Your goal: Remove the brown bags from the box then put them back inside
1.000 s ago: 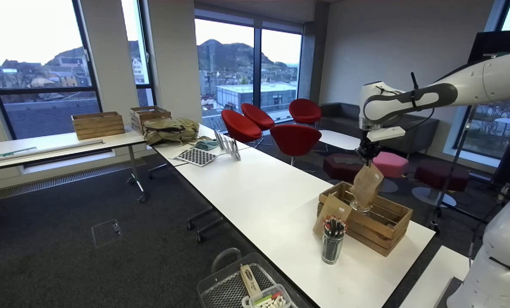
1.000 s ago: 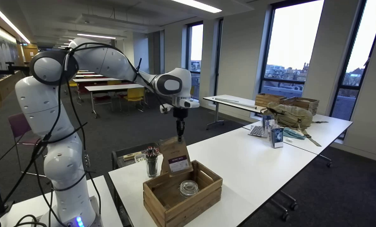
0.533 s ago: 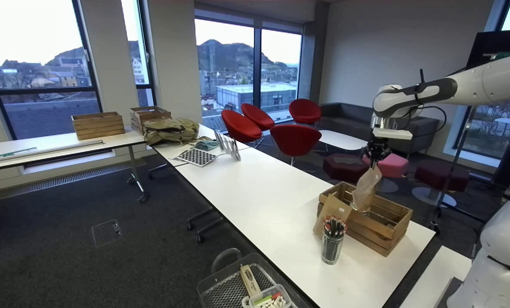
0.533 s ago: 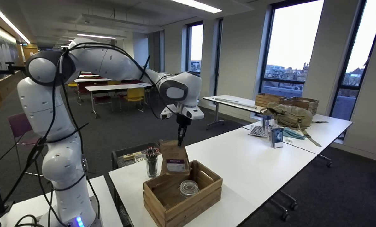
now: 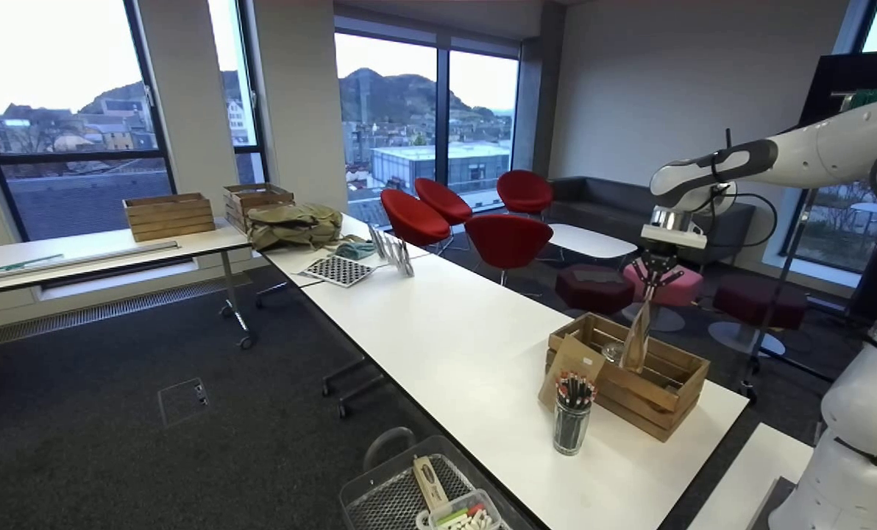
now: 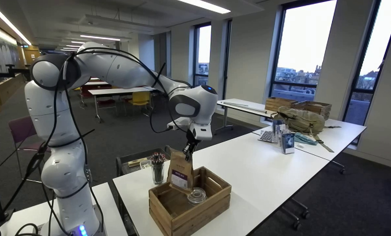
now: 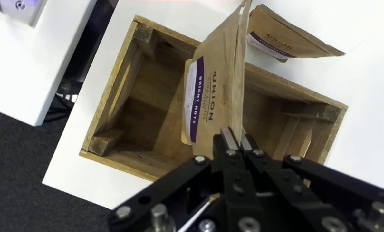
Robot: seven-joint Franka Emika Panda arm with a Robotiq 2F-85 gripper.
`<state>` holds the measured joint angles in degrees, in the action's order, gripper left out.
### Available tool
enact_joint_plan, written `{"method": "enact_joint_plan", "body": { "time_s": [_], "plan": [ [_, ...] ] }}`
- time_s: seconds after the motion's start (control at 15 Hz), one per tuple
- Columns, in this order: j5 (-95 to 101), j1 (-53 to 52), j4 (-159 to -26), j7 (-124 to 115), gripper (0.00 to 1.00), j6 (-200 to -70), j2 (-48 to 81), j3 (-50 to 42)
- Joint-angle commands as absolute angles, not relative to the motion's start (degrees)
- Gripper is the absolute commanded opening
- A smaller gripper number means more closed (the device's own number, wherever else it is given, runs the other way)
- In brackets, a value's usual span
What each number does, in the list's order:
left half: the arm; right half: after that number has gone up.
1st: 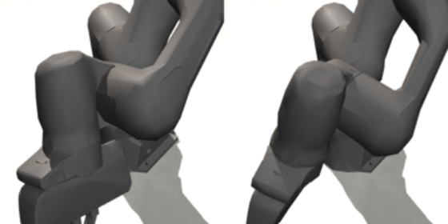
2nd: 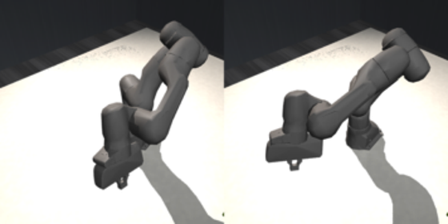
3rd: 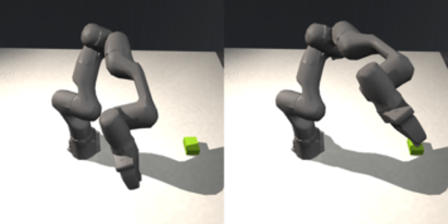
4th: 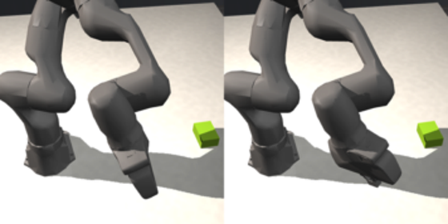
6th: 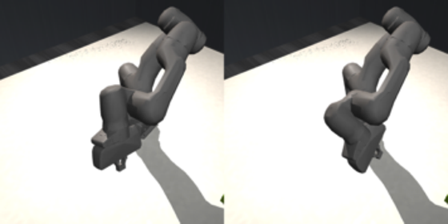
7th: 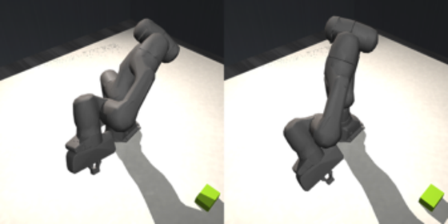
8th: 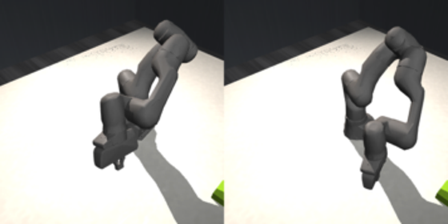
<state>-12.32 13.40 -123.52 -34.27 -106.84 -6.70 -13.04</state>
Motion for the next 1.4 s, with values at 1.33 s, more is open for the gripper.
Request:
{"method": "enact_joint_plan", "body": {
  "time_s": [1.33],
  "plan": [
    [-20.4,19.1,-130.9,-47.5,0.0,-112.0,-8.5,-18.6]
  ]
}}
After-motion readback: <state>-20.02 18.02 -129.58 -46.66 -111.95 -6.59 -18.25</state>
